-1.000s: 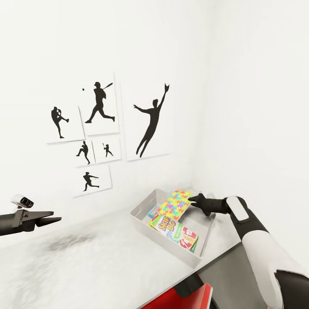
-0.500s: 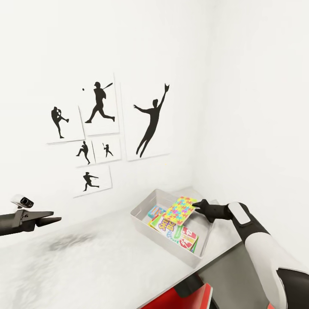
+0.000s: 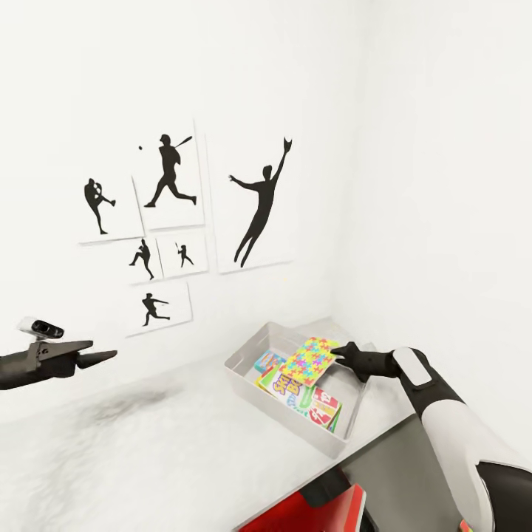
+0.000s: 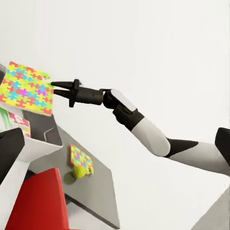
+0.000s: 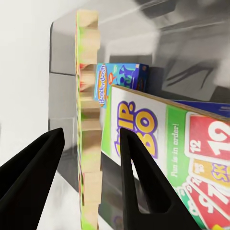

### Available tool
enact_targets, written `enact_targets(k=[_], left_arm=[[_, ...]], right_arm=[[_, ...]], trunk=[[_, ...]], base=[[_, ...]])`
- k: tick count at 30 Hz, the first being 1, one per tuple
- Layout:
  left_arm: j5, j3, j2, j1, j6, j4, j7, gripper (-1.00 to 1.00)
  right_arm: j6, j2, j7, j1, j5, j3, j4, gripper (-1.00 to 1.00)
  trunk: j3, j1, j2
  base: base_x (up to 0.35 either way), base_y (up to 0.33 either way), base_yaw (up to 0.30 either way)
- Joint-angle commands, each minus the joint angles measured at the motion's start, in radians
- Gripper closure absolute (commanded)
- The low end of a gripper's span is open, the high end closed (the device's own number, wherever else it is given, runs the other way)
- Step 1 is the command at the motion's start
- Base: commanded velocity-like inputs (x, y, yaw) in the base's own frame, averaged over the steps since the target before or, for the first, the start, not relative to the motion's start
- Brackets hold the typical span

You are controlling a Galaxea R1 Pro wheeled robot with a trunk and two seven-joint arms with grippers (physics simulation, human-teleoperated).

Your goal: Put all the toys in the child's room - the three board games (two on the bed and one on the table), the two jigsaw puzzles on the table, and the tennis ball on the table - inside the toy box on the table in the child's room.

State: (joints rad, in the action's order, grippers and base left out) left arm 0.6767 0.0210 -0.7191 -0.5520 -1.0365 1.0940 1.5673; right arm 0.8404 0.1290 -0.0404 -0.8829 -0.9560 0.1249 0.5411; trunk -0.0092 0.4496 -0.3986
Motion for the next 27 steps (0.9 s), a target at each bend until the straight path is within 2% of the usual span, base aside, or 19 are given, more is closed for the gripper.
enact_targets(k=[1, 4, 5, 6, 7, 9, 13, 19, 27], left_arm=[[0.009, -0.001, 0.005, -0.009, -0.011, 0.001, 0.003, -1.0], [0.029, -0.003, 0.065, -0.037, -0.011, -0.003, 0.003, -1.0], [0.032, -0.004, 0.101, -0.047, -0.011, -0.006, -0.001, -1.0], [0.033, -0.004, 0.112, -0.049, -0.011, -0.006, -0.016, -1.0], [0.034, -0.004, 0.14, -0.054, -0.011, -0.01, -0.075, -1.0], [0.037, -0.004, 0.158, -0.057, -0.011, -0.013, -0.135, -1.0], [0.04, -0.002, 0.167, -0.058, -0.011, -0.016, -0.173, -1.0], [0.041, -0.001, 0.169, -0.058, -0.011, -0.016, -0.179, -1.0], [0.043, -0.001, 0.167, -0.058, -0.011, -0.016, -0.178, -1.0]], right_arm=[[0.005, 0.0, -0.004, 0.0, -0.005, 0.004, 0.001, 1.0], [0.005, -0.002, -0.004, 0.0, -0.007, 0.005, 0.0, 1.0], [0.005, -0.004, -0.004, 0.0, -0.007, 0.005, 0.001, 1.0], [0.005, -0.005, -0.004, 0.0, -0.007, 0.005, 0.001, 1.0], [0.005, -0.007, -0.005, 0.0, -0.007, 0.005, 0.002, 1.0], [0.005, -0.007, -0.004, -0.001, -0.007, 0.005, 0.003, 1.0], [0.005, -0.003, -0.002, -0.001, -0.007, 0.005, 0.004, 1.0], [0.006, 0.0, 0.002, -0.008, -0.007, 0.004, 0.048, 1.0], [0.005, 0.0, 0.003, -0.008, -0.007, 0.005, 0.055, 1.0]], trunk=[[-0.003, 0.0, -0.001], [-0.008, 0.0, -0.001], [-0.009, 0.0, -0.001], [-0.011, 0.0, -0.001], [-0.013, 0.0, -0.001], [-0.016, 0.0, -0.001], [-0.022, 0.0, -0.001], [-0.032, 0.0, -0.001], [-0.045, 0.0, -0.001]], base=[[0.0, 0.0, 0.0], [0.0, 0.0, 0.0], [0.0, 0.0, 0.0], [0.0, 0.0, 0.0], [0.0, 0.0, 0.0], [0.0, 0.0, 0.0], [0.0, 0.0, 0.0], [0.0, 0.0, 0.0], [0.0, 0.0, 0.0]])
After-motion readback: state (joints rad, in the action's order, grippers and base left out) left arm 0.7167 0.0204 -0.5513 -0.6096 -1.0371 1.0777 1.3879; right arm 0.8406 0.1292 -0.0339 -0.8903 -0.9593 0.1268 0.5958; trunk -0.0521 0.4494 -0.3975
